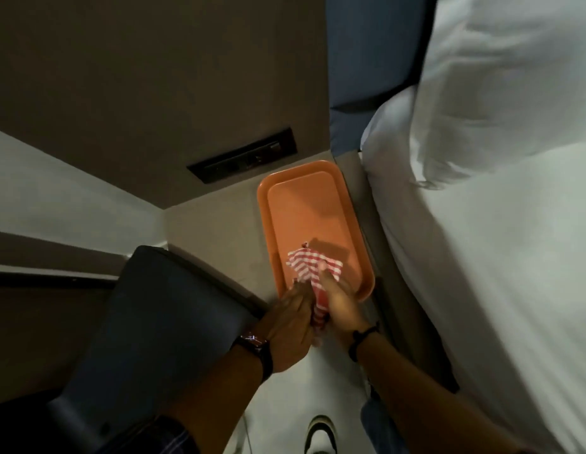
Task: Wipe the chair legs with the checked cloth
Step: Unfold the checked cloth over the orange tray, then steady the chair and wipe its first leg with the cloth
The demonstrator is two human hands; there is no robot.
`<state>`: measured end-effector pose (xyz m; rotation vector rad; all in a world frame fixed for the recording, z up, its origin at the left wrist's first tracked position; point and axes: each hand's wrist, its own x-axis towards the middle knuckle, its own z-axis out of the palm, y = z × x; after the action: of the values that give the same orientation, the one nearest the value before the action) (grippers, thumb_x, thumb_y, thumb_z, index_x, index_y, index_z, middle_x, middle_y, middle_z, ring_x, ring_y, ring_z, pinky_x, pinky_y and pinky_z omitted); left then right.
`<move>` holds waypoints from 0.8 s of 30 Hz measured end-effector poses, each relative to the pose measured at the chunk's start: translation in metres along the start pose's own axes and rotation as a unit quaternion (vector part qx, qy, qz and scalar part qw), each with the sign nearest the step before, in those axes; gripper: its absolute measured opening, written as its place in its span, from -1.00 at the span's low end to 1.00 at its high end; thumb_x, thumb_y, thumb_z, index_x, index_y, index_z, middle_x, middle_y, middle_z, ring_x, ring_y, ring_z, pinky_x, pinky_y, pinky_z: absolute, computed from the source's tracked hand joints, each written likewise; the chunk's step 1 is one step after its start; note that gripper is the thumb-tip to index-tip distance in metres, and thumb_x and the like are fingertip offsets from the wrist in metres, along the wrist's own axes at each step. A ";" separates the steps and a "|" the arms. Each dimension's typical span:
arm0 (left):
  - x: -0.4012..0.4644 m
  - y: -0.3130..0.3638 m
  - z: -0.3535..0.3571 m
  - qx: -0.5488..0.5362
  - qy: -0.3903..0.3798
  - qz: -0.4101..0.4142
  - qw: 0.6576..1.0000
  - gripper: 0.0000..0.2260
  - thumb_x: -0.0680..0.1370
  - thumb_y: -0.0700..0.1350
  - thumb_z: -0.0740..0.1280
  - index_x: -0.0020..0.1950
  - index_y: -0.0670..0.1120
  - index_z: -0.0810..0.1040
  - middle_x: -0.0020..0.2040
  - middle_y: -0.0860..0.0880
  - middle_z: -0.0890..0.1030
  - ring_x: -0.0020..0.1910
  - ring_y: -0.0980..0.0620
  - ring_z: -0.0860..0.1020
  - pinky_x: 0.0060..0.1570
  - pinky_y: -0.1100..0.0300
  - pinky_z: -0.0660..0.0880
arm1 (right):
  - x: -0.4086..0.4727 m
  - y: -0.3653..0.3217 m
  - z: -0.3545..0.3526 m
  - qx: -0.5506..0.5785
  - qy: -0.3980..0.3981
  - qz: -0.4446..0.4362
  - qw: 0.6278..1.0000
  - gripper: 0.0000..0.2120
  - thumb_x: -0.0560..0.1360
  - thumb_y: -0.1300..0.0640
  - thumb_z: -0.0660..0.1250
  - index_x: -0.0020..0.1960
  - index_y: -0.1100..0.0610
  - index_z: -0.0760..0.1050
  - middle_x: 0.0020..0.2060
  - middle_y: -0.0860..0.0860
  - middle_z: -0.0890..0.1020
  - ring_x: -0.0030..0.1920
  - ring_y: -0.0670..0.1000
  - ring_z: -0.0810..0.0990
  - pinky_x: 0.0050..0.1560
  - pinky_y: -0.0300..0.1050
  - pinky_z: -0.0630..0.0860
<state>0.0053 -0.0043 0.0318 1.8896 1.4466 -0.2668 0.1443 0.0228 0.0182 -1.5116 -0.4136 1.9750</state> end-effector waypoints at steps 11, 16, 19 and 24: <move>-0.225 0.038 0.033 0.177 0.025 0.167 0.970 -0.45 0.70 0.06 0.03 0.67 -0.10 0.11 0.67 -0.11 0.19 0.67 -0.05 0.08 0.63 0.15 -0.27 | -0.222 0.105 0.012 0.236 0.029 -0.040 0.970 -0.49 0.72 -0.21 0.08 0.38 0.06 0.61 0.32 0.15 0.73 0.33 0.15 0.72 0.33 0.02 0.64; -0.303 0.004 0.074 0.314 0.030 0.006 0.949 -0.36 0.67 0.19 -0.06 0.65 -0.16 0.15 0.67 -0.20 0.17 0.67 -0.17 0.06 0.66 -0.11 -0.04 | -0.290 0.204 -0.001 0.104 0.046 -0.097 0.989 -0.63 0.79 -0.02 0.08 0.49 -0.12 0.54 0.39 -0.07 0.70 0.42 0.02 0.67 0.41 -0.07 0.63; -0.346 -0.015 0.110 0.388 -0.006 -0.035 0.921 -0.33 0.65 0.22 -0.10 0.66 -0.16 0.10 0.69 -0.21 0.07 0.68 -0.18 -0.02 0.63 -0.11 -0.17 | -0.309 0.278 -0.004 0.038 0.060 -0.144 0.987 -0.58 0.79 -0.01 0.11 0.63 -0.08 0.37 0.48 -0.07 0.62 0.54 -0.04 0.54 0.61 -0.03 0.43; -0.405 -0.031 0.181 0.451 -0.027 -0.034 0.892 -0.33 0.63 0.19 -0.24 0.64 -0.17 -0.15 0.69 -0.22 -0.07 0.67 -0.19 -0.15 0.61 -0.11 -0.26 | -0.304 0.391 0.003 -0.041 0.115 -0.211 0.970 -0.58 0.78 0.08 0.15 0.61 -0.13 0.40 0.55 -0.10 0.52 0.57 -0.07 0.47 0.58 -0.17 0.42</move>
<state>-0.1162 -0.4235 0.1179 2.4960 1.4715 -1.1837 0.0822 -0.4683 0.0217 -1.5313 -0.6622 1.4528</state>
